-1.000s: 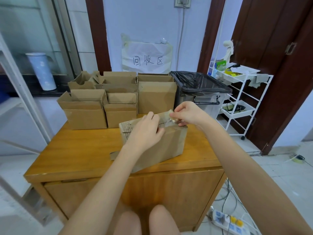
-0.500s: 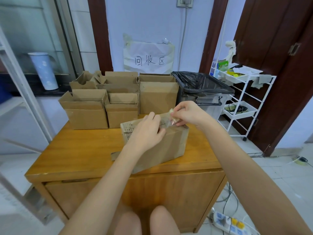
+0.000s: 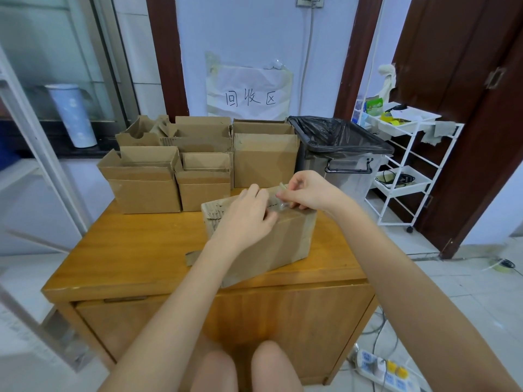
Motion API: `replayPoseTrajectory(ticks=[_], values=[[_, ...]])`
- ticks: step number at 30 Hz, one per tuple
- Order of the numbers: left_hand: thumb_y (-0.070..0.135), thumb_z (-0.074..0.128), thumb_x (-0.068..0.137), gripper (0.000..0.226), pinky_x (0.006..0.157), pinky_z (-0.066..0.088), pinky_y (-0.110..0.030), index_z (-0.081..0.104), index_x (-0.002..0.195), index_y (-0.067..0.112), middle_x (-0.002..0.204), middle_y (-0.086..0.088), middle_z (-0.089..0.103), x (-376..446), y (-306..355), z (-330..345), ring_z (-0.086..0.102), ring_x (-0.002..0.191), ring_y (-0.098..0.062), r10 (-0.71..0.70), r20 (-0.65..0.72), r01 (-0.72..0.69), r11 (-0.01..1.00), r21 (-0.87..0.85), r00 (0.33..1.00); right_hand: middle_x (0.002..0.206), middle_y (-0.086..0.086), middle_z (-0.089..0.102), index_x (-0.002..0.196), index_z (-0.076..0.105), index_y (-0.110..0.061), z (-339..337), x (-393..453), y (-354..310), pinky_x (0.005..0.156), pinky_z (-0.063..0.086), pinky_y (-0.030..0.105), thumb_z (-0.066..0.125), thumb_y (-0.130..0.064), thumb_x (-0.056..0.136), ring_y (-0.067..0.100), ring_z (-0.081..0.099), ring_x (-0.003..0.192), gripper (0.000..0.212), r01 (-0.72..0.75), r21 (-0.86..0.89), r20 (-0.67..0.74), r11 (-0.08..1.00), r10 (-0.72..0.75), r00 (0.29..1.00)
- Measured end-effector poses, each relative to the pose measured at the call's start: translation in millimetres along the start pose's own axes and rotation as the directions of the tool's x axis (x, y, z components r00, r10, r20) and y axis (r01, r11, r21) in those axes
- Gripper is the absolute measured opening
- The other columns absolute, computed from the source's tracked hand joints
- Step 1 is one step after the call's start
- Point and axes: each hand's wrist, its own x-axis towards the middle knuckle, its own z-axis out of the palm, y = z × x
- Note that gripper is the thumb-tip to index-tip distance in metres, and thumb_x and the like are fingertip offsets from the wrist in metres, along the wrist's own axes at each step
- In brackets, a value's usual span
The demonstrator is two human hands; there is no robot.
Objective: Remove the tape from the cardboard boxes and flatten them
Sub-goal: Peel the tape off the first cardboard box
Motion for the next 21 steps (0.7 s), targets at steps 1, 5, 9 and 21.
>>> replayPoseTrajectory(ticks=[1,5,9,21], values=[[0.026,0.046,0.095,0.017,0.067,0.029,-0.028,0.036,0.086,0.015,0.089,0.0,0.035,0.3,0.3,-0.4,0.037,0.084,-0.015,0.001,0.002,-0.001,1.0,-0.008,1.0,0.07,0.007,0.062,0.073,0.056,-0.013,0.5,0.2,-0.4,0.046,0.043,0.021,0.071,-0.031,0.086,0.013,0.05,0.053,0.027,0.002,0.009,0.002,1.0,-0.002,1.0],[0.026,0.046,0.094,0.017,0.069,0.03,-0.028,0.034,0.087,0.016,0.09,-0.001,0.035,-0.1,0.3,-1.3,0.036,0.085,-0.015,0.005,0.004,-0.005,1.0,-0.019,1.0,0.068,0.006,0.061,0.074,0.068,-0.005,-0.9,-1.2,-4.3,0.051,0.046,0.022,0.068,-0.038,0.087,0.014,0.051,0.056,0.036,0.003,0.009,0.038,1.0,-0.003,0.999],[0.026,0.047,0.094,0.02,0.068,0.029,-0.029,0.036,0.084,0.014,0.089,-0.001,0.035,-0.4,-0.1,-0.5,0.038,0.085,-0.017,0.002,-0.002,-0.002,1.0,-0.004,1.0,0.071,0.003,0.064,0.072,0.066,-0.013,-4.5,-1.5,-3.4,0.056,0.049,0.024,0.065,-0.03,0.09,0.017,0.055,0.065,0.025,0.002,-0.009,0.08,1.0,-0.002,0.997],[0.027,0.046,0.095,0.019,0.068,0.032,-0.028,0.036,0.085,0.014,0.09,0.0,0.035,-0.2,0.8,-2.3,0.035,0.083,-0.015,0.006,0.007,-0.006,1.0,0.019,1.0,0.062,0.013,0.063,0.078,0.071,0.007,-5.9,15.1,-7.3,0.073,0.06,0.039,0.076,-0.016,0.077,0.017,0.057,0.054,0.023,-0.051,-0.243,-0.059,0.969,0.038,0.998]])
